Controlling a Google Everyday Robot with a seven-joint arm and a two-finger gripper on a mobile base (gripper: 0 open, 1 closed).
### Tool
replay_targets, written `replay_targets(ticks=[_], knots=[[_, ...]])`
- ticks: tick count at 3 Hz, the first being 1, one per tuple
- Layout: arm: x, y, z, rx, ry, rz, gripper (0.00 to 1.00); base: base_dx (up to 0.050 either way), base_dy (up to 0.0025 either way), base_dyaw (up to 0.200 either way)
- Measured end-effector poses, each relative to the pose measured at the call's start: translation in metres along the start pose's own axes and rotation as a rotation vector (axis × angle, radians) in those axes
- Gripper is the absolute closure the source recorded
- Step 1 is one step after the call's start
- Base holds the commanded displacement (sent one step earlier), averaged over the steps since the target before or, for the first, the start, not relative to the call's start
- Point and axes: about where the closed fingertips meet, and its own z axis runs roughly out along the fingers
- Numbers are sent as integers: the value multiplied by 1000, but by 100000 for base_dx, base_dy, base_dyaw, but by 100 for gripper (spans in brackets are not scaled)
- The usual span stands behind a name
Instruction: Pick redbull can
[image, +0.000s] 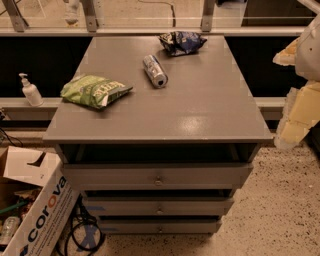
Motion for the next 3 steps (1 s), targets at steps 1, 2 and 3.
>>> replay_targets(ticks=[1, 2, 3], knots=[[0, 0, 0, 0, 0, 0, 0, 9901, -1, -3], [0, 0, 0, 0, 0, 0, 0, 0, 0, 0], [-27, -24, 16, 21, -108, -54, 0, 0, 0, 0]])
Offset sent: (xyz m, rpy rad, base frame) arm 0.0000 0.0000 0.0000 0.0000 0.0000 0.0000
